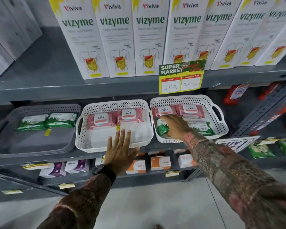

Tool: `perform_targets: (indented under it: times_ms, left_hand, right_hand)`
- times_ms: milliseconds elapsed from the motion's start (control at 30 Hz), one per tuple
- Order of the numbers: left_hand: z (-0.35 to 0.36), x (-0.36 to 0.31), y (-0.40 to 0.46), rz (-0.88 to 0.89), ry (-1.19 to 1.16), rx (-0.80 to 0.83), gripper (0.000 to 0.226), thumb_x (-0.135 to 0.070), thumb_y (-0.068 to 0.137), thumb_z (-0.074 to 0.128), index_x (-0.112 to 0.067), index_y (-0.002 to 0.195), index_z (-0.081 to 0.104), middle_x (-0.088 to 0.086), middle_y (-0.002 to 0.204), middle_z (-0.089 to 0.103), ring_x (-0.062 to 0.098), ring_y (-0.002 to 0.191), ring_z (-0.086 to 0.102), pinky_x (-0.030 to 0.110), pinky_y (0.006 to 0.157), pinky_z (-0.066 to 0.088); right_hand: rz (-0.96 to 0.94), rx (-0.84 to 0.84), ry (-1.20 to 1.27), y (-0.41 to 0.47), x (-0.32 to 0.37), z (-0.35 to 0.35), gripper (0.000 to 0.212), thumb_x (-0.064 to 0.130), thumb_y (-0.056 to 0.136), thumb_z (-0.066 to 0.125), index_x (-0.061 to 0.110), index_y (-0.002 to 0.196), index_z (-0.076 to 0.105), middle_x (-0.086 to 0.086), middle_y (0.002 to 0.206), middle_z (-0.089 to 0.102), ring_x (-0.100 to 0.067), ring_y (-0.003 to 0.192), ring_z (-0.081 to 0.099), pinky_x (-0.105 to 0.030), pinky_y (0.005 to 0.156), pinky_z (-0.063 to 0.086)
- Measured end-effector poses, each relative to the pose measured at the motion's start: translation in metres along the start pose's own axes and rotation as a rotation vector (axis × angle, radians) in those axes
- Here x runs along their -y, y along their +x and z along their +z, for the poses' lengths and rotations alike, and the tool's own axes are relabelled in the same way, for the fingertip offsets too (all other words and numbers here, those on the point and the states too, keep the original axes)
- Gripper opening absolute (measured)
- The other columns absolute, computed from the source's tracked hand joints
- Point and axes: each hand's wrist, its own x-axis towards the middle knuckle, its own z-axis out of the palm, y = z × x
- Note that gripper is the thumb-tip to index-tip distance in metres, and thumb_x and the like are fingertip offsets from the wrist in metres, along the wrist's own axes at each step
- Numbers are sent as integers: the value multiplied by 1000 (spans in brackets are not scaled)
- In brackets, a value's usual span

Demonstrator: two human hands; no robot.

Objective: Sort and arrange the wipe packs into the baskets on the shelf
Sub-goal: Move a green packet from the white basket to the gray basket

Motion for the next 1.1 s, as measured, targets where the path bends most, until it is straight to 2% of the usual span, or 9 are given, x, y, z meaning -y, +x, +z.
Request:
perform_targets:
  times_ms: [67, 200, 367, 467, 667, 800, 967, 1033, 1100]
  left_hand:
    - [-5, 13, -3, 63, -21, -54, 83, -73, 97, 7, -27, 164, -7, 4, 173, -11, 24, 160, -15, 55, 131, -4]
    - [-27, 63, -12, 92, -91, -170, 79, -70, 100, 15, -27, 165, 3, 3, 175, 1, 23, 162, -5, 54, 132, 4]
    - [-54, 159, -33, 25, -56, -262, 80, -68, 100, 15, -23, 165, 6, 4, 175, -1, 23, 162, -9, 52, 132, -1]
    - [-67, 229, -54, -91, -45, -257, 83, -68, 98, 15, -18, 165, 15, 8, 175, 7, 27, 162, -2, 54, 132, 4]
    - [-75, 332, -102, -319, -55, -237, 86, -65, 97, 14, -13, 165, 2, 8, 175, -5, 25, 161, -13, 52, 131, -5]
    - [-72, 361, -113, -353, -2, -192, 98, -69, 88, -3, -7, 164, 6, 13, 174, -4, 29, 162, -9, 53, 131, -3]
    - [-64, 364, -111, -331, 12, -171, 95, -69, 92, 0, -7, 164, 6, 13, 174, -2, 29, 162, -8, 55, 131, -2]
    - [-63, 368, -110, -330, 42, -154, 90, -68, 98, 7, -7, 164, 3, 13, 174, -3, 29, 162, -8, 55, 131, -2]
    - [-63, 370, -111, -332, 56, -129, 85, -65, 103, 14, -7, 164, -1, 13, 174, -6, 29, 161, -11, 54, 131, -2]
  right_hand:
    - [52, -117, -41, -5, 10, -4, 92, 10, 77, 86, 27, 155, 40, -7, 156, 48, -34, 143, 44, -55, 110, 47]
    - [103, -405, -141, -10, 48, -21, 86, 4, 73, 81, 27, 148, 48, -6, 136, 57, -33, 124, 50, -45, 83, 55]
    - [-22, -508, -135, 3, 144, -29, 91, 10, 66, 87, 28, 147, 51, -4, 137, 59, -34, 124, 54, -45, 85, 56]
    - [-134, -478, -72, 21, 226, -19, 93, 16, 67, 89, 28, 151, 49, -3, 143, 57, -34, 130, 53, -45, 91, 57]
    - [-338, -383, 27, 64, 384, 22, 88, 47, 74, 87, 31, 151, 48, -1, 141, 61, -31, 127, 55, -43, 86, 59]
    - [-397, -222, -10, 103, 474, 47, 91, 54, 77, 82, 33, 155, 40, -4, 154, 54, -35, 138, 52, -50, 102, 52]
    - [-369, -94, -4, 135, 526, 62, 98, 46, 80, 83, 32, 160, 29, -3, 164, 39, -34, 146, 44, -48, 105, 50]
    - [-363, -15, -17, 145, 537, 67, 95, 30, 83, 83, 29, 161, 28, -5, 165, 36, -34, 149, 37, -49, 108, 49]
    - [-390, 52, -75, 149, 541, 74, 78, 10, 89, 73, 24, 158, 38, -10, 159, 43, -36, 145, 41, -49, 110, 49]
